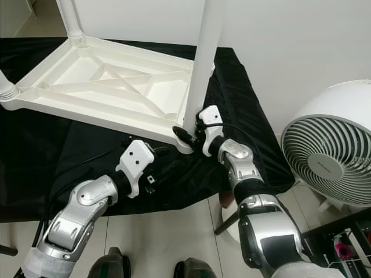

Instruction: Building children table

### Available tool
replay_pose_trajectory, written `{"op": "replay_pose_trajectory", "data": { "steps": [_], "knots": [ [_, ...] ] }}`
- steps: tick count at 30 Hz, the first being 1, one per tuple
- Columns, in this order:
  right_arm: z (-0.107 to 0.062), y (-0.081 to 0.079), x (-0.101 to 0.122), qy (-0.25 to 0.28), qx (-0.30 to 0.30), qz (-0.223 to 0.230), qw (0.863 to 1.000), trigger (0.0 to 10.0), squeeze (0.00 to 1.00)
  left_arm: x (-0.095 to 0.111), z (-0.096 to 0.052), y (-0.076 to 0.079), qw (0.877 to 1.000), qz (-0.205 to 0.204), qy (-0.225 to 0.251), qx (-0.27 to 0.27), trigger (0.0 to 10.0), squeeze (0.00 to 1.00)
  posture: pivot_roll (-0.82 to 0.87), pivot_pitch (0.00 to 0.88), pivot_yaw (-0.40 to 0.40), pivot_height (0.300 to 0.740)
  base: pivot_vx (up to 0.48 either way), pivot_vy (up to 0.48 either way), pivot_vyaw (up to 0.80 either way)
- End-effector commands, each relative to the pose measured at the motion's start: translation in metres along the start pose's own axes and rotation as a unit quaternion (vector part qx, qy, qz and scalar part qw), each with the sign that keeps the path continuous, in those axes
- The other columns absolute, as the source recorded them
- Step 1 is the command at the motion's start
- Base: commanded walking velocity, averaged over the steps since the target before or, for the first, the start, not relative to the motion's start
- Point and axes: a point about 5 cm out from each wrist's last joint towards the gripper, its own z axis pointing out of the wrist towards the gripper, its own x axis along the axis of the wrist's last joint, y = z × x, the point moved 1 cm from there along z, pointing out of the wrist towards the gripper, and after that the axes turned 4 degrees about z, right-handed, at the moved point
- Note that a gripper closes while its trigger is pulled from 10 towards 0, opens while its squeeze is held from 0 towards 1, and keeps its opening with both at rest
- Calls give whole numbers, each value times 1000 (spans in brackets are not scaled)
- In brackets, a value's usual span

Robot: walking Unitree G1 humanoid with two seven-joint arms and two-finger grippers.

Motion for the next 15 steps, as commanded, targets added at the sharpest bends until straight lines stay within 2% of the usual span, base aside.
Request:
{"op": "replay_pose_trajectory", "data": {
  "steps": [1, 7, 10, 13, 15],
  "knots": [
    [-7, 5, -5, 4, -46, 12, 999, 10000, 0, -1, 0, 2, 1000, -9, -2, 10, 10000, 0, 34, 37, -59, 740, 0, 0, 0],
    [-12, 6, -4, 20, -89, 2, 996, 10000, 0, -1, 0, 4, 1000, -11, -1, 9, 10000, 0, 30, 41, -63, 740, 0, 0, 0],
    [-16, 0, -3, 46, -143, 5, 989, 10000, 0, -1, 1, 4, 1000, -13, -1, 11, 10000, 0, 26, 44, -69, 740, 0, 0, 0],
    [-17, -2, -3, 49, -152, 8, 987, 10000, 0, -1, 1, 4, 1000, -13, -1, 12, 10000, 0, 26, 44, -69, 740, 0, 0, 0],
    [-19, -9, -6, 53, -193, 21, 980, 10000, 0, -2, 1, 5, 1000, -14, -1, 13, 10000, 0, 30, 45, -76, 740, 0, 0, 0]
  ]
}}
